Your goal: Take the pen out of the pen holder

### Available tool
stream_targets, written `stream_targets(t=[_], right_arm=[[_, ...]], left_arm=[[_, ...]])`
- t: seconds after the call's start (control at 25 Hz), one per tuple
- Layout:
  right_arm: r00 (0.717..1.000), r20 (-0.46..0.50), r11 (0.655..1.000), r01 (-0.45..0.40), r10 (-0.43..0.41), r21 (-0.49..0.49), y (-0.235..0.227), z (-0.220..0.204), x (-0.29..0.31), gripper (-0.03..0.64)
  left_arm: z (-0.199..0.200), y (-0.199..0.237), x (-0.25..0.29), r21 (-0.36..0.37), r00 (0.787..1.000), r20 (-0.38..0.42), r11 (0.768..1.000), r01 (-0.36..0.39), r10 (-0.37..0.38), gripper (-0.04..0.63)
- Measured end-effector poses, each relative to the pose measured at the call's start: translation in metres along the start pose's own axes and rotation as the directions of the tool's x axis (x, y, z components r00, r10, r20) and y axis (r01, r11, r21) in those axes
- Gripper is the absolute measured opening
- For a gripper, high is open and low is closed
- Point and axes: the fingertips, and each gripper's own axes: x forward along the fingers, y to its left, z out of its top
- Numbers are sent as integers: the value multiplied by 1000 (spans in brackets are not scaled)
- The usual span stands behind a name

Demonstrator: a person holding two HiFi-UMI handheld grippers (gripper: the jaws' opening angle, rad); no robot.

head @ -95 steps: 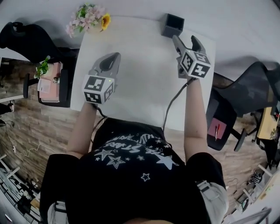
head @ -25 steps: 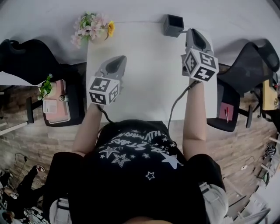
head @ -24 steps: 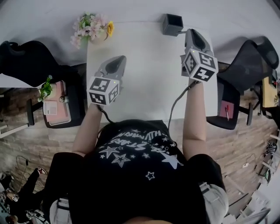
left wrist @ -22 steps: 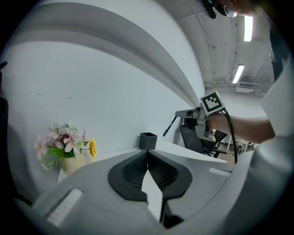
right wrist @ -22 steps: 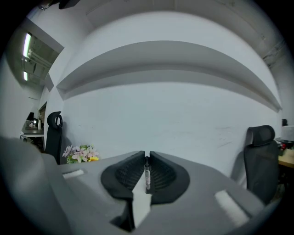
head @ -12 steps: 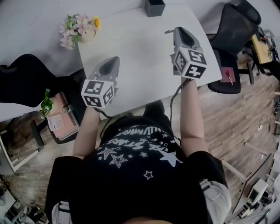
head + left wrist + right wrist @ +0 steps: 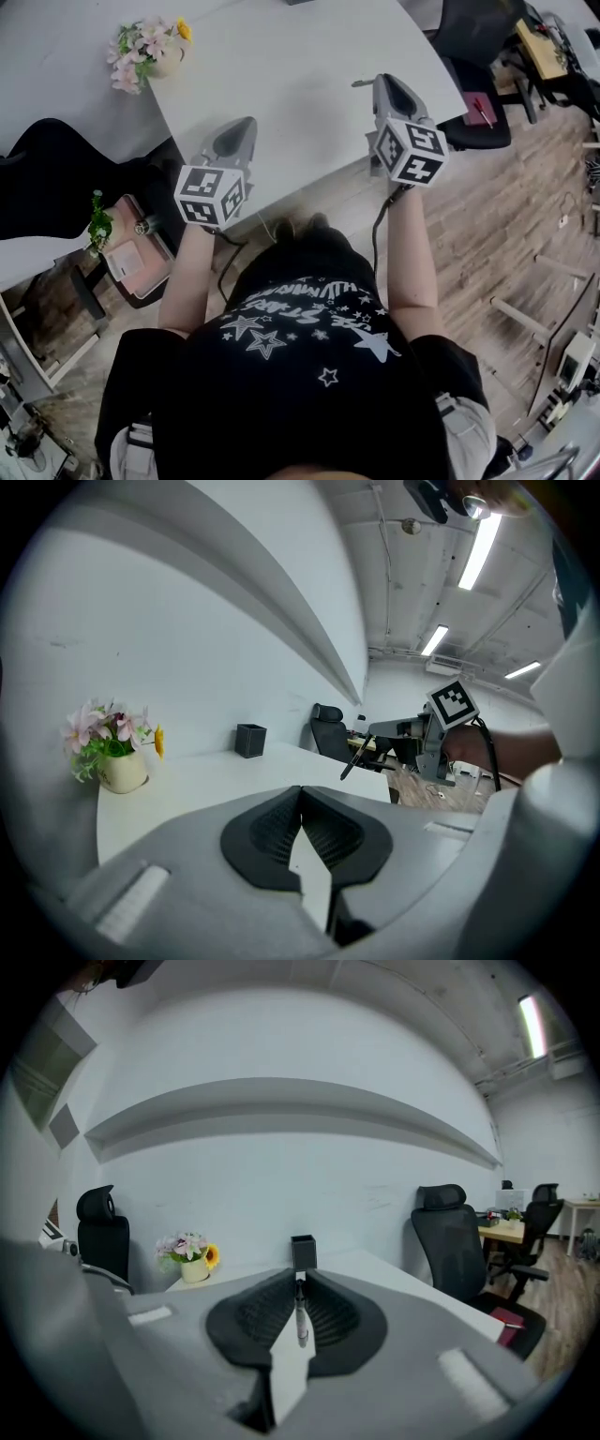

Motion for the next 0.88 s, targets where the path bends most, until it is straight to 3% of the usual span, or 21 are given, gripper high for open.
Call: stream_targets(t=[0.32, 0.52, 0.88], right_arm=[[999, -29, 998, -12, 14, 56, -4, -36, -50, 35], [999, -27, 996, -24, 27, 83, -3, -51, -92, 35], [999, -17, 997, -40, 41, 66, 3, -68, -170, 35]], left_arm=[[-23, -45, -25, 12, 999, -53, 1000, 9, -8, 11], [-30, -77, -41, -3, 999, -49, 1000, 7, -8, 11], [-39, -145, -78, 50, 999, -28, 998, 34, -33, 11]])
